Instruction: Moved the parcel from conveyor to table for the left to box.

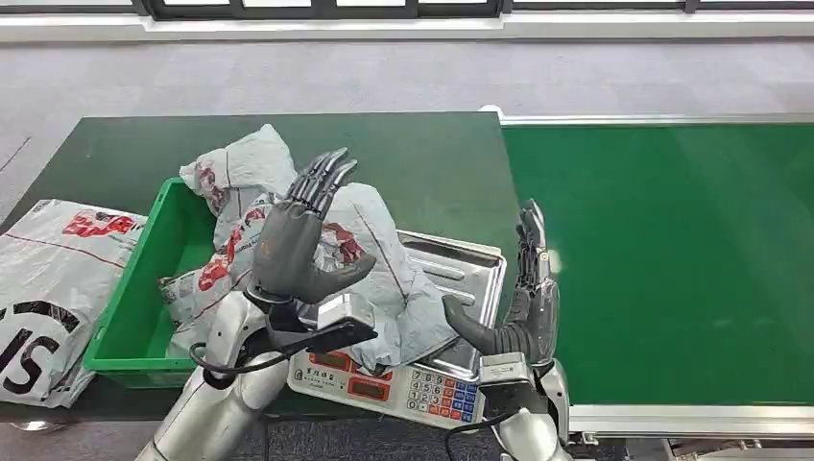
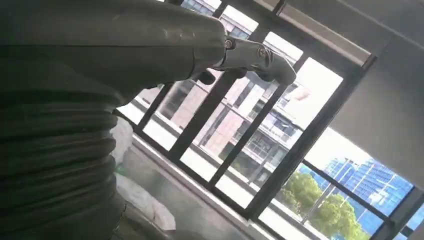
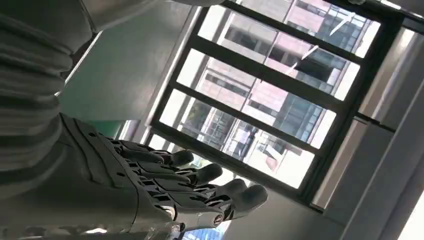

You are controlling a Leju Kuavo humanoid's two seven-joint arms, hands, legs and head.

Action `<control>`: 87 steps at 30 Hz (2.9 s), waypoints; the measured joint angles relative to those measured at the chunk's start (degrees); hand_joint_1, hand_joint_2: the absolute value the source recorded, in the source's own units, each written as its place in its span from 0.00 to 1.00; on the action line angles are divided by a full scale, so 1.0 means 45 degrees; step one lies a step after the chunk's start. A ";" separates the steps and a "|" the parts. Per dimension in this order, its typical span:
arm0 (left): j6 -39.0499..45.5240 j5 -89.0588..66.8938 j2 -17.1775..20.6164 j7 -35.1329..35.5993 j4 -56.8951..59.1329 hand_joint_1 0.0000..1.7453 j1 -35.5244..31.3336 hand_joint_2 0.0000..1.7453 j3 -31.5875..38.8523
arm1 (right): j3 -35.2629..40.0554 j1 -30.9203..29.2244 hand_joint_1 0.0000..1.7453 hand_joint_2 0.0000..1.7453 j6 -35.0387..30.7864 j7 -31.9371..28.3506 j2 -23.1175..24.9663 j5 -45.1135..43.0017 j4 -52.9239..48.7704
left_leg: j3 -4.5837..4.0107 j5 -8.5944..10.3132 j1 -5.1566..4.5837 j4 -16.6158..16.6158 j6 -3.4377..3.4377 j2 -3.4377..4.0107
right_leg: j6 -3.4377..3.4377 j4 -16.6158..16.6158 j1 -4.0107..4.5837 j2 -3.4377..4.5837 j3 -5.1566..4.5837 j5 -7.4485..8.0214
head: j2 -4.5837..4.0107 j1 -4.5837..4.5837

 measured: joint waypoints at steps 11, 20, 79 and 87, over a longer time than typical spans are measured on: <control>-0.0709 0.0277 -0.0209 0.0126 0.0277 0.00 -0.0821 1.00 -0.0229 | 0.0000 -0.0010 0.00 1.00 -0.0048 0.0005 0.0000 -0.0194 0.0078 | -0.0001 0.0000 0.0000 0.0000 0.0000 0.0002 | -0.0001 0.0000 0.0000 0.0004 -0.0006 0.0001 | 0.0000 0.0000; -0.1613 0.0792 -0.0364 0.0296 0.0700 0.00 -0.1460 1.00 -0.0593 | 0.0000 -0.0004 0.00 1.00 -0.0141 -0.0015 0.0049 -0.0243 0.0170 | 0.0001 0.0000 0.0000 0.0000 0.0000 0.0005 | 0.0000 0.0000 0.0000 0.0006 -0.0007 0.0002 | 0.0000 0.0000; -0.2312 0.1856 -0.0956 -0.0136 1.0602 1.00 -0.3124 1.00 -0.2108 | 0.0000 0.0303 0.00 1.00 -0.0097 0.0316 0.0053 -0.0398 0.0359 | 0.0058 0.0026 0.0003 -0.0004 -0.0024 0.0008 | -0.0010 0.0001 0.0003 0.0005 0.0052 0.0024 | 0.0000 0.0000; -0.2103 0.1851 -0.0354 -0.0010 0.9408 1.00 -0.2731 1.00 -0.2108 | 0.0005 0.0312 0.00 1.00 -0.0019 0.0257 0.0053 -0.0413 0.0359 | 0.0053 0.0024 0.0004 -0.0009 -0.0026 0.0007 | -0.0012 0.0005 0.0007 0.0009 0.0043 0.0023 | 0.0000 0.0000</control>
